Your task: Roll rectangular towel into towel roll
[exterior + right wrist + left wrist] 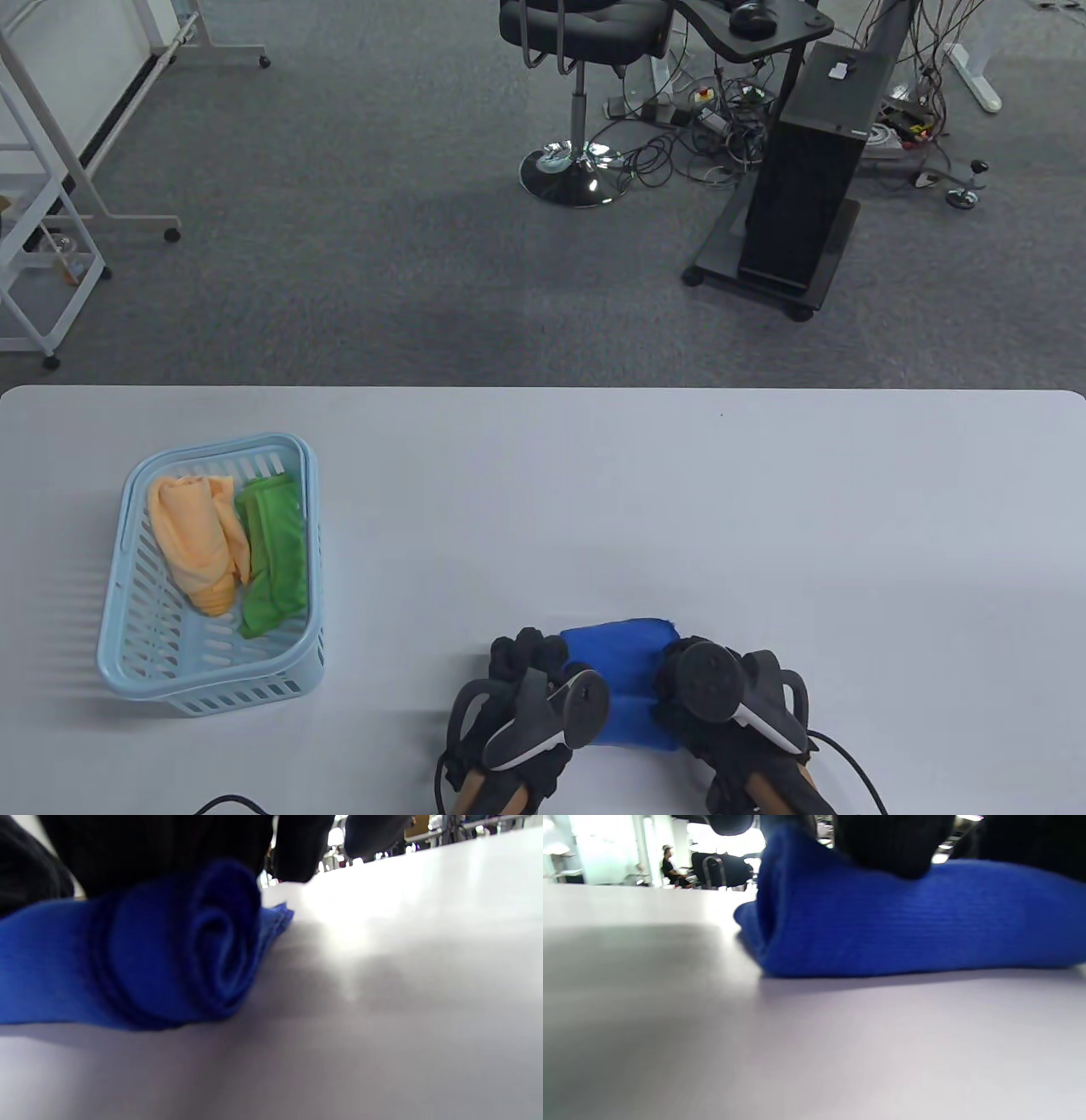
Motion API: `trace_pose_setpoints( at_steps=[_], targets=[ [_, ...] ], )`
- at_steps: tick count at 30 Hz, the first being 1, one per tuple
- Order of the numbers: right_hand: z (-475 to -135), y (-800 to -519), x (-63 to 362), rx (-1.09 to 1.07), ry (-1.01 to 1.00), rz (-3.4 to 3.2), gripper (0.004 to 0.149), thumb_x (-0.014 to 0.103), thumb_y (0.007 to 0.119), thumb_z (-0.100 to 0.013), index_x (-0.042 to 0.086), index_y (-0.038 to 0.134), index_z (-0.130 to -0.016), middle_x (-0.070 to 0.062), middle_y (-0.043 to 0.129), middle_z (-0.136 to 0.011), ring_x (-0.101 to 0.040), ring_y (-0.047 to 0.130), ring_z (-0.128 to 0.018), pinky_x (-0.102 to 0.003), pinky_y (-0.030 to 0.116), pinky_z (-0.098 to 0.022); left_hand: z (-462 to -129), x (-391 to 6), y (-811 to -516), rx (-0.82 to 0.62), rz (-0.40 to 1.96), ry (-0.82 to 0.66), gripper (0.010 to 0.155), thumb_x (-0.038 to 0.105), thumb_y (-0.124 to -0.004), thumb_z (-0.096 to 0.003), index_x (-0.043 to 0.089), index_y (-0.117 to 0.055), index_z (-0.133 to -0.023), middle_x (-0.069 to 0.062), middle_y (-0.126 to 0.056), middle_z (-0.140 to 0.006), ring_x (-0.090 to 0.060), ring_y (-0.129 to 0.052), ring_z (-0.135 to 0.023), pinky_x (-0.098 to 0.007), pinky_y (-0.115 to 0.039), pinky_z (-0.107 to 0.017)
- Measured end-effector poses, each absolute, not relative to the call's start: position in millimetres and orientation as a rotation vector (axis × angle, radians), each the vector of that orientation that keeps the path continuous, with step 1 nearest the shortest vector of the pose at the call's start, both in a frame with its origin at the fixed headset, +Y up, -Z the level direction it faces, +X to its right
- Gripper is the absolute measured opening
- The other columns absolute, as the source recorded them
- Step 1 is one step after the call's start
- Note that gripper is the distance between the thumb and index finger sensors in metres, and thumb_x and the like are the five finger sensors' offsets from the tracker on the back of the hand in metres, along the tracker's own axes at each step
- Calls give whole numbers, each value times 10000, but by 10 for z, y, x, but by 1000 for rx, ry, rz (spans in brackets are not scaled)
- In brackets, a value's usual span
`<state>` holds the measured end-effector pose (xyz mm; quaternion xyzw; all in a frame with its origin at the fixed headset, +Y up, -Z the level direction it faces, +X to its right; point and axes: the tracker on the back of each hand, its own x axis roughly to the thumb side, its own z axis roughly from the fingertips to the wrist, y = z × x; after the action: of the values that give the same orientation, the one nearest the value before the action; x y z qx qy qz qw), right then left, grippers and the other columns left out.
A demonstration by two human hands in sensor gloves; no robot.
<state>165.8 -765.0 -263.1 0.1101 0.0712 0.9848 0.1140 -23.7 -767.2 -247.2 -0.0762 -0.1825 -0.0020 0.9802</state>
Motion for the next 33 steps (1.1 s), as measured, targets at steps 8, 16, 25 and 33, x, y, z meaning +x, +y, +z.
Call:
trace_pose_setpoints(
  at_steps=[8, 16, 25, 33],
  targets=[
    [-2601, -7686, 1685, 328, 450, 2850, 728, 544, 744, -276, 183, 759, -908, -114, 587, -997, -371, 574, -969, -624, 498, -690, -2468, -282, -7686, -232, 2, -380, 628, 520, -639, -388, 232, -755, -934, -153, -580, -1040, -447, -445, -999, -667, -367, -698],
    [-2607, -7744, 1652, 315, 508, 2911, 714, 461, 777, -297, 195, 677, -952, -115, 546, -1009, -380, 529, -981, -625, 471, -700, -2476, -238, -7728, -260, -42, -383, 704, 498, -785, -356, 189, -667, -977, -130, -623, -1023, -431, -504, -997, -670, -404, -697],
    [-2612, -7719, 1689, 323, 461, 2883, 618, 482, 682, -308, 172, 841, -819, -66, 631, -967, -355, 573, -969, -619, 484, -696, -2491, -349, -7674, -240, 63, -361, 614, 497, -677, -370, 202, -850, -880, -90, -878, -875, -415, -696, -953, -679, -496, -681],
    [-2586, -7645, 1650, 332, 359, 2874, 667, 458, 748, -315, 256, 610, -935, -90, 492, -1013, -348, 534, -980, -613, 466, -708, -2523, -407, -7691, -212, 139, -345, 580, 510, -663, -372, 196, -977, -746, -94, -942, -775, -403, -733, -928, -673, -506, -680]
  ],
)
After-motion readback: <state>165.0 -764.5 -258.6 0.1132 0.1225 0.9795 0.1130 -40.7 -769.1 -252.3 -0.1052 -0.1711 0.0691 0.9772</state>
